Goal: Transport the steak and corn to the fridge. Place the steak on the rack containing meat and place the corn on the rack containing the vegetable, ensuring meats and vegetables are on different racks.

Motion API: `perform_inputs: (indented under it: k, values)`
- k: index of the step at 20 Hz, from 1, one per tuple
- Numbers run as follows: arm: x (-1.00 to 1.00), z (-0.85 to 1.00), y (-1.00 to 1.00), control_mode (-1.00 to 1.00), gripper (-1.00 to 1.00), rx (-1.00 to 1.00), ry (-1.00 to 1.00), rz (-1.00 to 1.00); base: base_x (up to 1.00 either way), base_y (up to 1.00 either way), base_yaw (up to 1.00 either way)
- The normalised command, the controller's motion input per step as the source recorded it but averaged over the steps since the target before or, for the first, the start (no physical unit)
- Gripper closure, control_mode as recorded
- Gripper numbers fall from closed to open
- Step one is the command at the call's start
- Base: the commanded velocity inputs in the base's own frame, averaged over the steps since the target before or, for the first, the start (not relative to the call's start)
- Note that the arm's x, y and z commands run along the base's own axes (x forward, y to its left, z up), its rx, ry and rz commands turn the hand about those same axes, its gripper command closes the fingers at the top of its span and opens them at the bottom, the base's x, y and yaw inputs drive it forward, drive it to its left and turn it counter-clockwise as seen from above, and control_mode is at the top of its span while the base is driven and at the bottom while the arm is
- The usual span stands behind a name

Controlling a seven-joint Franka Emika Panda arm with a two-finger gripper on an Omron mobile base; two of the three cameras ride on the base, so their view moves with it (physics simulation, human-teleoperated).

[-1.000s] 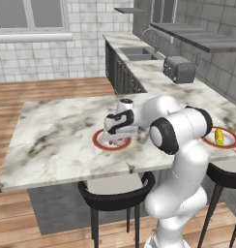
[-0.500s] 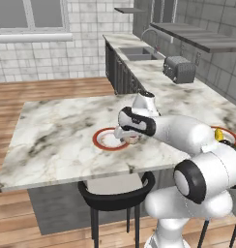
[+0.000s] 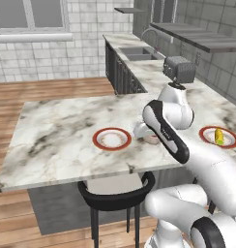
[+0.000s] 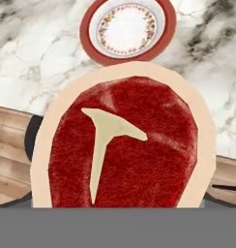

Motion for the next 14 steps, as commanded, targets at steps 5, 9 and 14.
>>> perform_inputs:
  k: [5, 9, 14]
  values:
    - [-0.89, 0.78, -0.28, -1.0, 1.0, 0.0, -0.02, 0.0, 0.0, 0.0, 0.0]
    - [-0.72, 0.59, -0.13, -1.0, 1.0, 0.0, -0.17, -0.09, 0.0, 0.0, 0.0]
    - [-0.58, 0.55, -0.01, -1.0, 1.0, 0.0, -0.17, -0.23, 0.0, 0.0, 0.0]
